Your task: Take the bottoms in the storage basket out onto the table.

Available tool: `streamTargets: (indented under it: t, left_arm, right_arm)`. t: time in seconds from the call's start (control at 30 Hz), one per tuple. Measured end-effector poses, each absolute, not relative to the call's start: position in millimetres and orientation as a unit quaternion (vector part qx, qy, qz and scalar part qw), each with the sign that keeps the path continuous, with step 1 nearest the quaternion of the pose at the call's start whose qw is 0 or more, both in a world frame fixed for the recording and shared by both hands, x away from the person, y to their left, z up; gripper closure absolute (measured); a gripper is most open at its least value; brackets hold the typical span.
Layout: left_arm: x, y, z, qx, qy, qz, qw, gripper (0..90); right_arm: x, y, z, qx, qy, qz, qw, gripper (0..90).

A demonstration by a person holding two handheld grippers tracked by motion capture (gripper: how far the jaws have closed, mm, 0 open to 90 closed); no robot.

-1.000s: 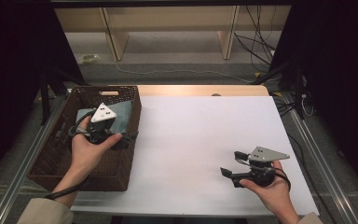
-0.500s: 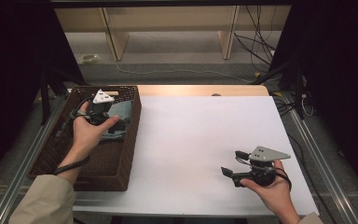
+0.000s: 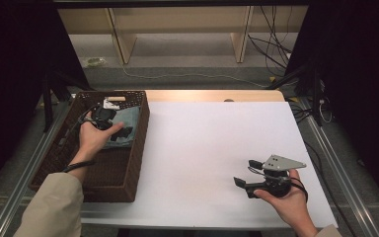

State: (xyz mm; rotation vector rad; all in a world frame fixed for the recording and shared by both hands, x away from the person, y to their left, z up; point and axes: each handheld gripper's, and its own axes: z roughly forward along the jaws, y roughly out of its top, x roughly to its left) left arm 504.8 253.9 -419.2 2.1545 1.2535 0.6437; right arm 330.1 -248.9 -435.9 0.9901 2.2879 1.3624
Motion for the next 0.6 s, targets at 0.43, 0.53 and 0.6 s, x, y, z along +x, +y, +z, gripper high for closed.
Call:
streamTargets:
  t: [0.43,0.53,0.6]
  left_arm:
    - [533,254,-449,0.813,0.469,0.246,0.242,0.0]
    - [539,255,-455,0.813,0.474,0.228,0.249,0.0]
    - [540,255,-457,0.814,0.474,0.226,0.250,0.0]
  right_arm:
    - [330,-249,-436,0.343,0.797,0.474,0.148,18.1]
    - [331,-249,-437,0.342,0.799,0.473,0.146,18.1]
    - [330,-248,-437,0.342,0.798,0.474,0.146,18.1]
